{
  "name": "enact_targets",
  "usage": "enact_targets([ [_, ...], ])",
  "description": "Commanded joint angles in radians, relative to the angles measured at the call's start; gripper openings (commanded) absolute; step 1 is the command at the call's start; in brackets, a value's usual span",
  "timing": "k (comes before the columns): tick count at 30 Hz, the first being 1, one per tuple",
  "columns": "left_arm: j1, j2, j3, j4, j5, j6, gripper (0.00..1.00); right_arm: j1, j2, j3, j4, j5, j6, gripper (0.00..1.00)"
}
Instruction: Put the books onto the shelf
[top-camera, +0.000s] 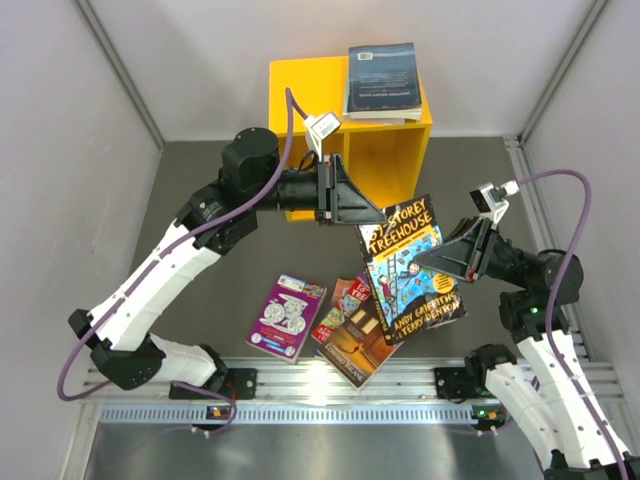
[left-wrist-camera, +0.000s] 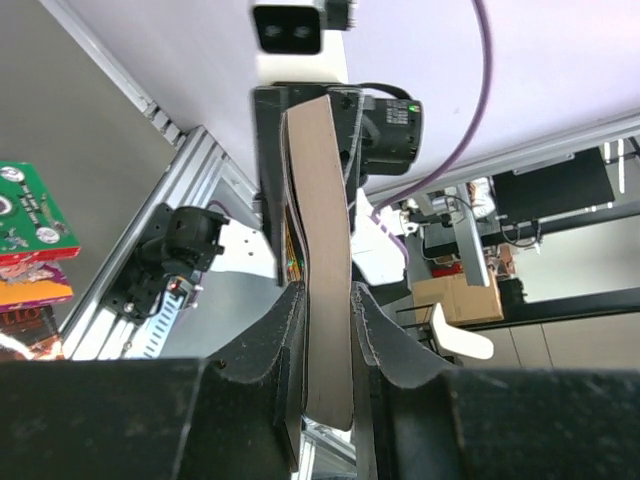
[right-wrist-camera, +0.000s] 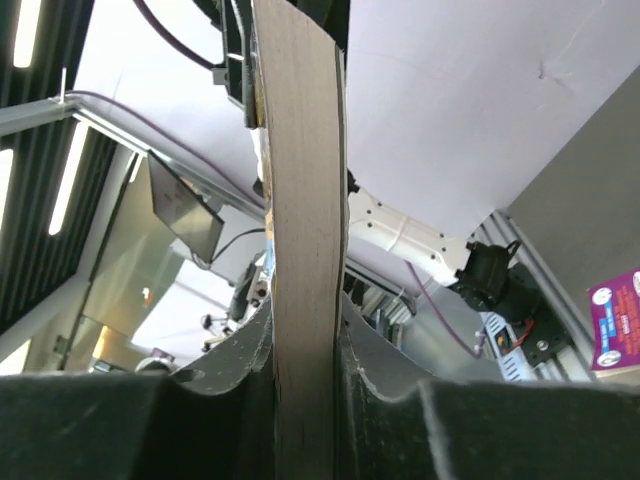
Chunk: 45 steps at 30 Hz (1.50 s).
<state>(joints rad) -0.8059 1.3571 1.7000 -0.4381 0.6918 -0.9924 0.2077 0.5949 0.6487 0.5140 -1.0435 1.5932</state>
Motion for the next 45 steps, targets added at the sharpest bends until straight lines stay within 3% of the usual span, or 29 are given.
enact_targets([
  [1, -0.003, -0.001, 0.079, 0.05, 0.002, 0.032, 0.0, 0.016, -0.001, 0.02, 0.061, -0.023, 0.019, 0.16],
  [3, 0.008, 0.004, 0.096, -0.043, -0.02, 0.067, 0.0, 0.018, -0.004, 0.037, -0.007, -0.044, -0.027, 0.0],
  [8, 0.051, 0.059, 0.196, -0.316, -0.086, 0.21, 0.0, 0.021, 0.032, 0.118, -0.097, -0.123, -0.105, 0.0],
  [11, 0.083, 0.096, 0.239, -0.369, -0.087, 0.258, 0.0, 0.036, 0.081, 0.202, -0.218, -0.179, -0.205, 0.0],
  [15, 0.122, 0.152, 0.273, -0.389, -0.058, 0.282, 0.0, 0.107, 0.138, 0.33, -0.457, -0.179, -0.392, 0.0],
  [26, 0.192, 0.276, 0.391, -0.355, 0.032, 0.293, 0.0, 0.208, 0.215, 0.39, -0.537, -0.2, -0.461, 0.12],
  [28, 0.211, 0.303, 0.423, -0.352, 0.041, 0.293, 0.0, 0.208, 0.244, 0.414, -0.545, -0.205, -0.473, 0.07],
  [29, 0.218, 0.316, 0.432, -0.35, 0.052, 0.291, 0.0, 0.208, 0.259, 0.43, -0.555, -0.205, -0.495, 0.0],
  [32, 0.254, 0.323, 0.464, -0.341, 0.077, 0.281, 0.0, 0.194, 0.336, 0.526, -0.592, -0.184, -0.544, 0.0],
  [33, 0.266, 0.318, 0.487, -0.338, 0.078, 0.273, 0.05, 0.182, 0.362, 0.598, -0.6, -0.178, -0.552, 0.0],
  [34, 0.289, 0.31, 0.497, -0.329, 0.078, 0.27, 0.17, 0.153, 0.391, 0.639, -0.606, -0.171, -0.559, 0.0],
  [35, 0.303, 0.3, 0.501, -0.32, 0.078, 0.268, 0.43, 0.136, 0.457, 0.682, -0.618, -0.171, -0.573, 0.0],
  [37, 0.353, 0.252, 0.497, -0.301, 0.066, 0.268, 0.69, 0.072, 0.529, 0.825, -0.62, -0.182, -0.575, 0.0],
  [38, 0.372, 0.222, 0.495, -0.306, 0.057, 0.274, 0.93, 0.053, 0.607, 0.879, -0.621, -0.187, -0.576, 0.0],
  [41, 0.436, 0.176, 0.48, -0.378, -0.011, 0.314, 0.98, 0.015, 0.799, 1.109, -0.612, -0.165, -0.552, 0.0],
  [45, 0.465, 0.065, 0.379, -0.432, -0.104, 0.359, 0.99, -0.03, 1.083, 1.585, -0.605, -0.153, -0.481, 0.0],
])
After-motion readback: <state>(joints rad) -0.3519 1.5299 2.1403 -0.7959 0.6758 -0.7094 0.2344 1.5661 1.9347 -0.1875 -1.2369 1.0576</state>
